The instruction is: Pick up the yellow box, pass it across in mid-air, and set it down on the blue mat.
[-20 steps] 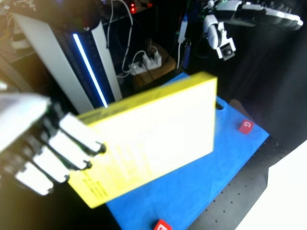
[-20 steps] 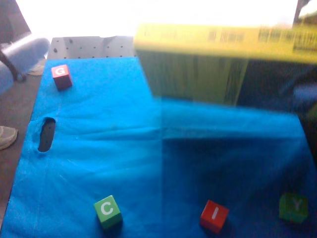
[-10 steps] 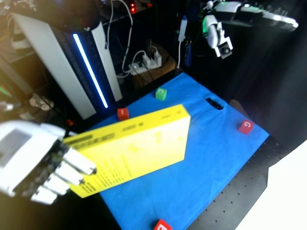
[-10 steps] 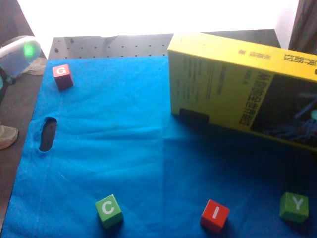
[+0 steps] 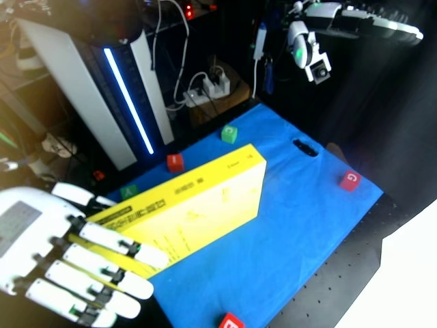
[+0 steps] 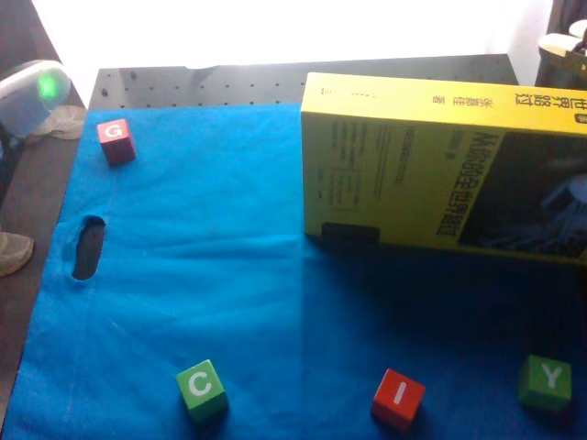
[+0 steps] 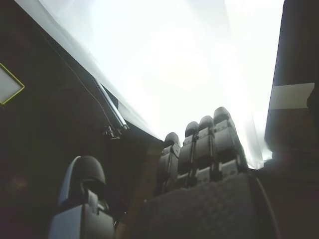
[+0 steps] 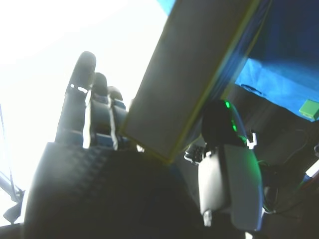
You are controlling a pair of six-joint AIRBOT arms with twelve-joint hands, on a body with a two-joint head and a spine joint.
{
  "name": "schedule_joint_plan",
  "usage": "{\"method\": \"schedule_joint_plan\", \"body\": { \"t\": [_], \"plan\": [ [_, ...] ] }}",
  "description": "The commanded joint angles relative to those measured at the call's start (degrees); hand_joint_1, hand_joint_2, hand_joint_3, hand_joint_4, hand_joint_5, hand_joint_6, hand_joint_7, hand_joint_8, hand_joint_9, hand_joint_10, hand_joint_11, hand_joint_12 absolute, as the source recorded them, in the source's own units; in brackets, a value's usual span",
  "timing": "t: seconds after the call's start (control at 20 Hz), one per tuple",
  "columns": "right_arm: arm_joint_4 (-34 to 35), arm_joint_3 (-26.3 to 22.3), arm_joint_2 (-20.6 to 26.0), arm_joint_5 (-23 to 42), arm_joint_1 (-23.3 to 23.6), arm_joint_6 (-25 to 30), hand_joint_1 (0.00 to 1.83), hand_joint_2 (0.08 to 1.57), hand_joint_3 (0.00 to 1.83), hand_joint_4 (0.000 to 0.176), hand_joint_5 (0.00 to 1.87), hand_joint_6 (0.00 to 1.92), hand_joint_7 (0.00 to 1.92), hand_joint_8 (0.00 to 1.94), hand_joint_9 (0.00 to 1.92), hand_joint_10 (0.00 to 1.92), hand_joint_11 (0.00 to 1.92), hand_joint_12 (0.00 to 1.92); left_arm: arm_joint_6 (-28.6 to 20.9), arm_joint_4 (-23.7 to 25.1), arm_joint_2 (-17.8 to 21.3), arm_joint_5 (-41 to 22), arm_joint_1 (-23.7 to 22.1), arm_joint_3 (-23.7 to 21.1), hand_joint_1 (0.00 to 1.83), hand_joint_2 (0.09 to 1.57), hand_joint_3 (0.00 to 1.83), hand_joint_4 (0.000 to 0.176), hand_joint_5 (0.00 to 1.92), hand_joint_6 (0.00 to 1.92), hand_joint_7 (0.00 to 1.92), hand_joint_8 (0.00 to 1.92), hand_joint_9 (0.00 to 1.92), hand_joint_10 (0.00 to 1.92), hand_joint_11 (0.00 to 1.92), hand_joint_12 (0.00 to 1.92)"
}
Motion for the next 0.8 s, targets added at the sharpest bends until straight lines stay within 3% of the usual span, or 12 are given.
{"method": "schedule_joint_plan", "body": {
  "t": [0.0,0.05,0.2,0.35,0.45,0.5,0.55,0.6,0.65,0.75],
  "plan": [
    [0.1,0.2,0.1,7.5,0.3,0.0,0.34,1.29,0.0,0.097,0.0,0.0,0.0,0.0,0.0,0.0,0.0,0.36,-0.1,0.8,-0.2,-6.6,-0.2,0.1,0.31,1.21,0.01,0.1,0.0,0.0,0.0,0.0,0.0,0.0,0.0,0.0],
    [0.1,0.1,0.1,8.7,0.3,0.0,0.32,1.29,0.0,0.104,0.0,0.0,0.0,0.0,0.0,0.0,0.0,0.07,-0.1,0.8,-0.2,-6.6,-0.2,0.1,0.33,1.22,0.01,0.108,0.0,0.0,0.0,0.0,0.0,0.0,0.0,0.0],
    [0.1,-0.5,0.1,13.6,0.3,0.0,0.26,1.22,0.0,0.172,0.0,0.0,0.0,0.0,0.0,0.0,0.0,0.0,-0.1,0.8,-0.2,-6.7,-0.2,0.1,0.31,1.22,0.01,0.117,0.0,0.0,0.0,0.0,0.0,0.0,0.0,0.0],
    [0.1,-1.7,1.6,18.8,0.3,-0.1,0.32,1.26,0.0,0.168,0.0,0.0,0.0,0.0,0.0,0.0,0.0,0.0,-0.1,0.8,-0.4,-6.7,-0.2,0.0,0.33,1.21,0.0,0.125,0.0,0.0,0.0,0.0,0.0,0.0,0.0,0.0],
    [0.1,-2.2,2.3,22.0,0.3,-0.1,0.28,1.24,0.0,0.176,0.0,0.0,0.0,0.0,0.0,0.0,0.0,0.0,-0.1,0.8,-0.6,-6.5,-0.1,0.1,0.35,1.23,0.01,0.117,0.0,0.0,0.0,0.0,0.0,0.0,0.0,0.0],
    [0.1,-2.5,2.7,24.0,0.3,-0.1,0.22,1.23,0.0,0.15,0.0,0.0,0.0,0.0,0.0,0.0,0.0,0.0,-0.1,0.9,-0.7,-6.5,-0.1,0.1,0.36,1.23,0.01,0.131,0.0,0.0,0.0,0.0,0.0,0.0,0.0,0.0],
    [0.1,-2.9,3.0,25.7,0.3,-0.1,0.22,1.23,0.0,0.15,0.0,0.0,0.0,0.0,0.0,0.0,0.0,0.0,-0.1,1.1,-0.7,-6.8,-0.1,0.0,0.36,1.23,0.01,0.131,0.0,0.0,0.0,0.0,0.0,0.0,0.0,0.0],
    [0.0,-3.4,3.2,27.7,0.2,-0.1,0.21,1.21,0.0,0.145,0.0,0.0,0.0,0.0,0.0,0.0,0.0,0.0,-0.1,1.3,-0.7,-7.1,-0.1,0.0,0.38,1.24,0.01,0.105,0.0,0.0,0.0,0.0,0.0,0.0,0.0,0.0],
    [-0.3,-3.8,3.4,29.6,0.0,-0.1,0.21,1.21,0.0,0.142,0.0,0.0,0.0,0.0,0.0,0.0,0.0,0.0,-0.1,1.6,-0.7,-7.4,-0.1,0.0,0.38,1.23,0.0,0.11,0.0,0.0,0.0,0.0,0.0,0.0,0.0,0.0],
    [-1.0,-4.3,3.5,31.8,-0.2,-0.1,0.17,1.21,0.0,0.105,0.0,0.0,0.0,0.0,0.0,0.0,0.01,0.0,-0.1,2.1,-0.6,-8.0,-0.1,-0.1,0.42,1.26,0.01,0.148,0.0,0.0,0.0,0.0,0.0,0.0,0.0,0.0]
  ]
}}
